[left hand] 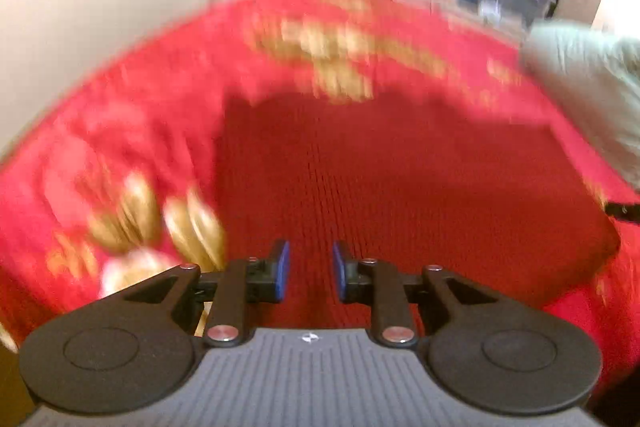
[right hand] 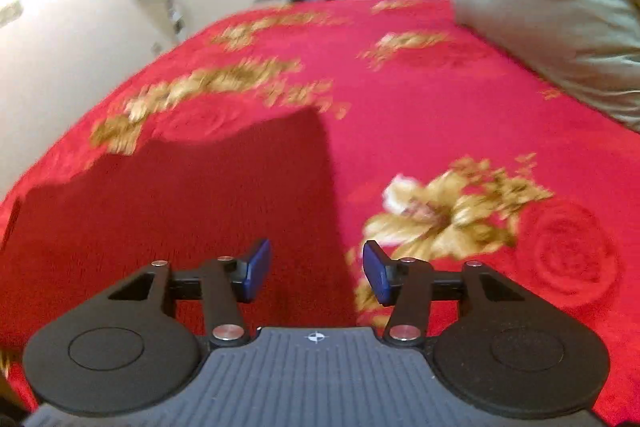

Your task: Fold small clothes

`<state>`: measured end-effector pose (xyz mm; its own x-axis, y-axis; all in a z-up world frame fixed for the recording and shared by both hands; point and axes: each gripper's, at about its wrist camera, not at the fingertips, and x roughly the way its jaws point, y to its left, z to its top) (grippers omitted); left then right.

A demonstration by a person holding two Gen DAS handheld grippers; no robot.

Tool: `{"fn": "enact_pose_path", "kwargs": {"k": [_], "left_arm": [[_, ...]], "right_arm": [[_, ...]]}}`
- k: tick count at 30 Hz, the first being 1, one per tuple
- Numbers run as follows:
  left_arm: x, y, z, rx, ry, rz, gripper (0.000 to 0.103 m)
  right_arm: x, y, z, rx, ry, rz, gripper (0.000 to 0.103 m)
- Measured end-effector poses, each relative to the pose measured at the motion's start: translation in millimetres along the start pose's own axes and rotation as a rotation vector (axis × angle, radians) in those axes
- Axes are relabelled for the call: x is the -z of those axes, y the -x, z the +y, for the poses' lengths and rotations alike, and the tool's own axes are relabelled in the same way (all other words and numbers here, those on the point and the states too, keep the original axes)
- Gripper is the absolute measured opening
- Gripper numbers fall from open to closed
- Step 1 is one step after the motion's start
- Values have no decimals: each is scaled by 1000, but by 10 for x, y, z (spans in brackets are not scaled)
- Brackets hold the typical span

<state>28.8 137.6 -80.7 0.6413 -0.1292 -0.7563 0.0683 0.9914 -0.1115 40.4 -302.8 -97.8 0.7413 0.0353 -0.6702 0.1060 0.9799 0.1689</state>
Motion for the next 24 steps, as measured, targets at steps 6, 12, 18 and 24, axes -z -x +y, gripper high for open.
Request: {"fn": "enact_pose_path", "kwargs": {"k": [6,12,18,24], "left_arm": [[76,-67,-123,-34,-53,31,33],[51,24,-265,-27,-125,-60,33],[140,-181,-251,-57,-143,74,44],[131,70,-337,-38,-106,-24,45]], "right_arm": [[103,-261,88,73,68,131,52],[131,-197,160,90,135,103,52],[122,-183,195,95,131,104,53],[86,-132,196,90,124,86,53]]}}
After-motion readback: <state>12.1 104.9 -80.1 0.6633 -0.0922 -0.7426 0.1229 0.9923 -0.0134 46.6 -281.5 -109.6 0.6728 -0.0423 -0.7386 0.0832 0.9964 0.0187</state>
